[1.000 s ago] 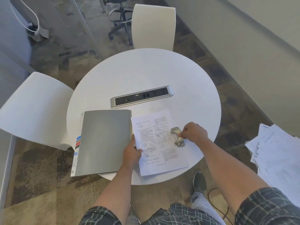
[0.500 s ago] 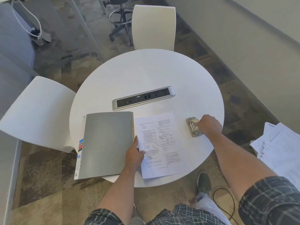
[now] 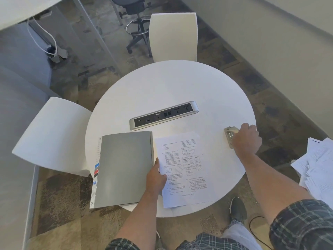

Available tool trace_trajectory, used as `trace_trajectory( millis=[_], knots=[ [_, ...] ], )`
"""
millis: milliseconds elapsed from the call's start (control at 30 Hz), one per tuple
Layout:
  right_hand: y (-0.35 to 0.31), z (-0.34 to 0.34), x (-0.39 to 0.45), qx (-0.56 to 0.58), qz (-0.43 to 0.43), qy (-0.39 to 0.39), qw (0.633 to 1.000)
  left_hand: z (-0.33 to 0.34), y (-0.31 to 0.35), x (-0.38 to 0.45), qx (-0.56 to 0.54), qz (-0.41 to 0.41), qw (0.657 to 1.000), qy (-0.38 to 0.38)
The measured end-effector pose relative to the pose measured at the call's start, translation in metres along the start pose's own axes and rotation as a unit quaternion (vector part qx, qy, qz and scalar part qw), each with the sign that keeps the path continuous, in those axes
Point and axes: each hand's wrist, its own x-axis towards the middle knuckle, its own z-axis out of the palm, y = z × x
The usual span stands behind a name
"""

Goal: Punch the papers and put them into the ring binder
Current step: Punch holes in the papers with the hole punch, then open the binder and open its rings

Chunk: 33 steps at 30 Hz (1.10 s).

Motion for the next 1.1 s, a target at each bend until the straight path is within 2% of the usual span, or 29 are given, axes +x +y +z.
trace_trajectory(
  millis=[67,100,200,267,333,467,600,733,833,933,1033,1100],
  knots=[
    [0.000,0.010,-0.016,0.008,-0.129,0.052,0.990,0.003,0.004,-0.001,-0.002,0.002,1.000,-0.002],
    [0.001,0.016,-0.026,0.040,-0.207,0.054,0.976,0.005,0.006,-0.001,-0.009,0.001,1.000,-0.004],
    [0.005,0.032,-0.060,0.063,-0.430,-0.006,0.900,0.012,0.017,0.000,-0.009,0.007,1.000,0.001],
    [0.013,0.042,-0.079,0.023,-0.491,-0.054,0.869,0.019,0.027,0.001,0.000,0.023,1.000,0.006],
    [0.021,0.049,-0.094,-0.031,-0.476,-0.089,0.874,0.025,0.036,0.003,0.006,0.036,0.999,0.008],
    [0.028,0.044,-0.102,-0.102,-0.364,-0.137,0.916,0.041,0.056,0.007,0.024,0.071,0.997,-0.006],
    [0.025,0.030,-0.093,-0.106,-0.301,-0.205,0.925,0.048,0.070,0.010,0.061,0.108,0.992,-0.014],
    [0.022,0.019,-0.083,-0.093,-0.262,-0.225,0.934,0.045,0.063,0.013,0.080,0.117,0.987,-0.071],
    [0.018,0.018,-0.080,-0.095,-0.254,-0.231,0.934,0.036,0.050,0.009,0.094,0.109,0.986,-0.088],
    [0.009,0.016,-0.082,-0.138,-0.261,-0.204,0.933,0.021,0.028,0.003,0.169,0.115,0.978,-0.033],
    [-0.003,0.018,-0.093,-0.213,-0.322,-0.129,0.913,-0.003,0.003,-0.005,0.297,0.136,0.945,0.035],
    [-0.015,0.023,-0.108,-0.199,-0.369,-0.115,0.900,-0.017,-0.012,-0.011,0.377,0.149,0.912,0.064]
  ],
)
